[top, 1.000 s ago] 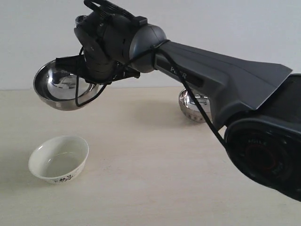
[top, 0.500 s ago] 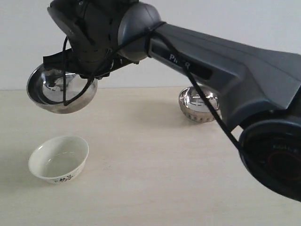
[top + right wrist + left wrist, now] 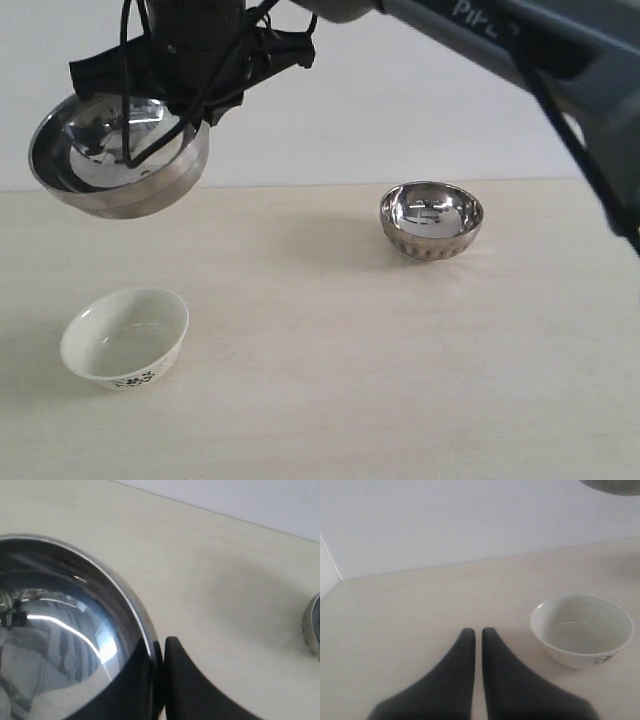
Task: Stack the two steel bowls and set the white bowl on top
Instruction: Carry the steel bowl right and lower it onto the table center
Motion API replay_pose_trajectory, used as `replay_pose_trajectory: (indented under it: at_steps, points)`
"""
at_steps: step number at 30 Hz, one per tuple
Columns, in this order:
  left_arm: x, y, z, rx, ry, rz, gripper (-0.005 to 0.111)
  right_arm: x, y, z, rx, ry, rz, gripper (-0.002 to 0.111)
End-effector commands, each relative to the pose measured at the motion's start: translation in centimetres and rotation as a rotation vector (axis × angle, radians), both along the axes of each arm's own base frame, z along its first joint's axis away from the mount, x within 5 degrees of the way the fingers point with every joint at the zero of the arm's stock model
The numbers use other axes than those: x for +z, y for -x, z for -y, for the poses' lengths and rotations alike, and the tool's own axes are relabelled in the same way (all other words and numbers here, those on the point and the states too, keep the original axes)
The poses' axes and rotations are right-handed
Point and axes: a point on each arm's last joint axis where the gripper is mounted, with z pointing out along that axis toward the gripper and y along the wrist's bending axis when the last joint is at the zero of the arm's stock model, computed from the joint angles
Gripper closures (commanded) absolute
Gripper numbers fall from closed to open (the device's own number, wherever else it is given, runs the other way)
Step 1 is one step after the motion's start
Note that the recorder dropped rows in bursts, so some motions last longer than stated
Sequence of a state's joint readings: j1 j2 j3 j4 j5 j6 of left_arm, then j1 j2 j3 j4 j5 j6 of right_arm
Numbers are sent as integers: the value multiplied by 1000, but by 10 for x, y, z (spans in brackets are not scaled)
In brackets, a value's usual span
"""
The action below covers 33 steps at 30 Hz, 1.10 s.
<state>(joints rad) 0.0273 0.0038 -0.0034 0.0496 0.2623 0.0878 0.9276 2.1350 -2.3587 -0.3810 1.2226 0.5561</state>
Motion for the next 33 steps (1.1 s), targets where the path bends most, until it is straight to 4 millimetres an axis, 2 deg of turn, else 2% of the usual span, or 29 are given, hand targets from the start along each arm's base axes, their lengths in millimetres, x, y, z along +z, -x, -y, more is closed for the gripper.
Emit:
replay_pose_trajectory:
  at_steps: [1, 8, 15, 19, 23, 30, 33]
  points:
    - [0, 0, 0, 3, 18, 9, 103, 24, 14, 13, 23, -9, 35, 108]
    - [0, 0, 0, 3, 18, 9, 103, 36, 33, 38, 18, 13, 22, 108]
    - [0, 0, 0, 4, 18, 7, 103, 27, 52, 63, 40, 26, 15, 108]
    - [0, 0, 0, 4, 18, 7, 103, 8, 57, 78, 13, 18, 16, 108]
    - [0, 0, 0, 3, 18, 9, 103, -23, 53, 100, -31, 37, -43, 108]
    - [0, 0, 0, 3, 18, 9, 103, -79, 33, 126, -70, -37, -139, 108]
    - [0, 0, 0, 3, 18, 9, 103, -97, 20, 135, -80, -88, -182, 108]
